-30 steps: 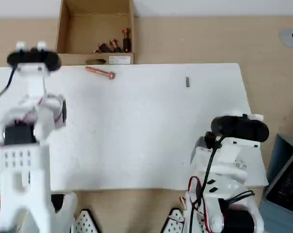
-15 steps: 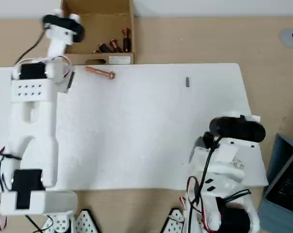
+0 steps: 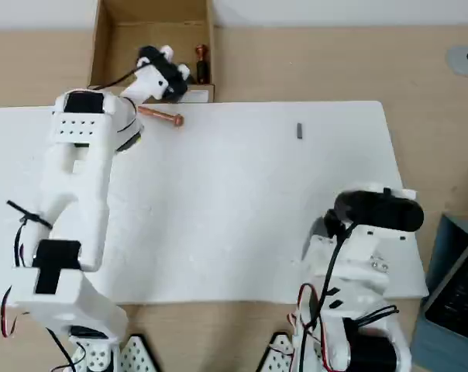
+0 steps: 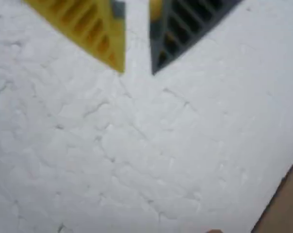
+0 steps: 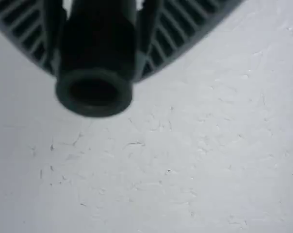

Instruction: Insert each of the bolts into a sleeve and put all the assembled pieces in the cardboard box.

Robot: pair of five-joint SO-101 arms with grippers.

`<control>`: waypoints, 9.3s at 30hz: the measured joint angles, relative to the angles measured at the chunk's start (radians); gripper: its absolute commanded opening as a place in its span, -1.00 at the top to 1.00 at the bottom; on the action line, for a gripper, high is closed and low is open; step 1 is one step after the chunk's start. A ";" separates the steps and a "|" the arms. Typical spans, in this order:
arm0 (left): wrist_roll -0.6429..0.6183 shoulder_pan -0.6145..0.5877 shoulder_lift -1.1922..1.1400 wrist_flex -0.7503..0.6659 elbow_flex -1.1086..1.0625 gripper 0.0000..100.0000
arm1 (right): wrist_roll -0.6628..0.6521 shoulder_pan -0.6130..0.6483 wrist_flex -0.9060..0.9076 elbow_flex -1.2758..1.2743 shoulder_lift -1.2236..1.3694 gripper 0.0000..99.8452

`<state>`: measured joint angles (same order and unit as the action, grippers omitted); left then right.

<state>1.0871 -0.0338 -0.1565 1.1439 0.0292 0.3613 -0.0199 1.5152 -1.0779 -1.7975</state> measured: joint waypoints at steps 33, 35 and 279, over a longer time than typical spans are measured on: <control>0.301 0.072 -0.528 0.000 0.562 0.75 | 0.003 0.000 0.000 0.000 0.000 0.98; 0.301 0.072 -0.562 0.000 0.611 0.75 | 0.003 0.000 0.000 0.000 0.000 0.98; -1.438 0.663 1.978 -0.293 -1.344 1.00 | -0.356 0.813 -0.519 -0.256 -0.011 0.98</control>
<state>-0.3506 0.6291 1.8213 0.8508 -1.3149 0.0054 0.7933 0.9966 -1.3341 -1.8082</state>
